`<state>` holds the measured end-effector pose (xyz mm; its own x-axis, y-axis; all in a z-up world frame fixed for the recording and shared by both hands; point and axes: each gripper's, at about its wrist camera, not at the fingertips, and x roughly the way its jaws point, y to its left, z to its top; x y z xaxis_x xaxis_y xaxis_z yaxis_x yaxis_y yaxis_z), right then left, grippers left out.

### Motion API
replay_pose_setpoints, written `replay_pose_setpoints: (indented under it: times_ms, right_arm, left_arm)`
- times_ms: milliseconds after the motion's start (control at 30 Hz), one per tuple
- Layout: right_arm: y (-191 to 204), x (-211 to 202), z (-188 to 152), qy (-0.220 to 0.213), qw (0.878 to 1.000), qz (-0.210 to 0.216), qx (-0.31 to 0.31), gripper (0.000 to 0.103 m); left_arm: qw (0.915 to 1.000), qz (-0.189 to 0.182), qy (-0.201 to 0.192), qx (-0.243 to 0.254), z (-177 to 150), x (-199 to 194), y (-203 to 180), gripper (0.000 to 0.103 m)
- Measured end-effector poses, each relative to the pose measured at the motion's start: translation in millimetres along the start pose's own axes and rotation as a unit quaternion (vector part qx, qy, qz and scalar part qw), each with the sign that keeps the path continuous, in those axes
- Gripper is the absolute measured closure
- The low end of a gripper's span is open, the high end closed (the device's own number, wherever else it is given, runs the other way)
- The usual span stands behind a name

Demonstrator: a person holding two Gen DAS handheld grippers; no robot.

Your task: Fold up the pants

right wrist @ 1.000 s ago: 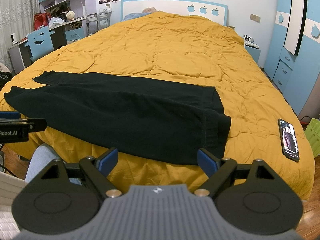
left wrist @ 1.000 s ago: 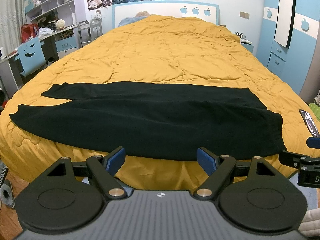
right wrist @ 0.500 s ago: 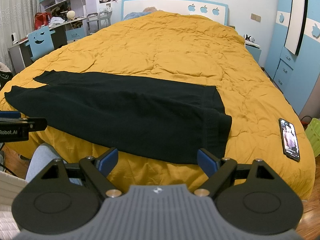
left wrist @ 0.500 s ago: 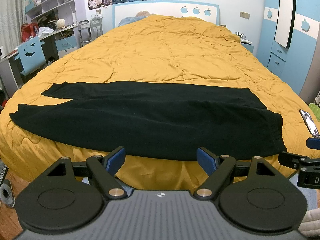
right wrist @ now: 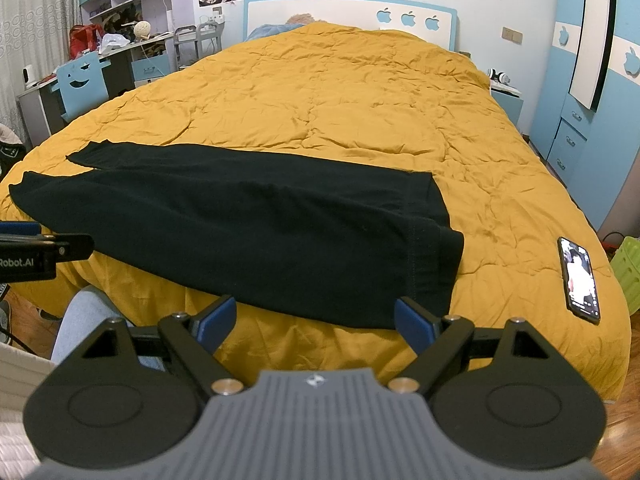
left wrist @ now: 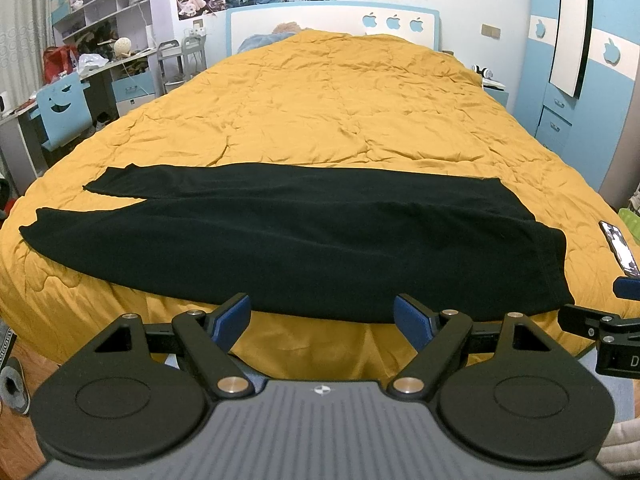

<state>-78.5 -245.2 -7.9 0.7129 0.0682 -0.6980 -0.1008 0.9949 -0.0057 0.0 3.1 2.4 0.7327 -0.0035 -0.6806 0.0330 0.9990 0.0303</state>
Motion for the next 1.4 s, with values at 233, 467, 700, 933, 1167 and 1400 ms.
replay_pose_setpoints:
  times_ms: [233,467,700,933,1167,1400]
  right_arm:
    - [1,0,-2,0.000,1.000,0.000,0.001,0.021]
    - [-1,1,0,0.001,1.000,0.001,0.000,0.021]
    - [-1,1,0,0.001,1.000,0.002,0.000,0.021]
    - [-4,1,3,0.003,1.000,0.008,0.002,0.021]
    - [-20,7,8,-0.006,1.000,0.020,0.020,0.021]
    - [-45,22,8,-0.045,0.999,0.012,-0.006,0.021]
  left_arm:
    - [1.0000,0.000,0.000,-0.001,1,-4,1,0.008]
    - [1.0000,0.001,0.000,-0.002,1,-4,2,0.008]
    - [1.0000,0.000,0.000,-0.002,1,-3,1,0.008]
    - [1.0000,0.000,0.001,-0.003,1,-4,1,0.008]
    - [1.0000,0.004,0.005,0.005,2,4,13,0.008]
    - [0.9987,0.040,-0.031,0.011,7,13,53,0.014]
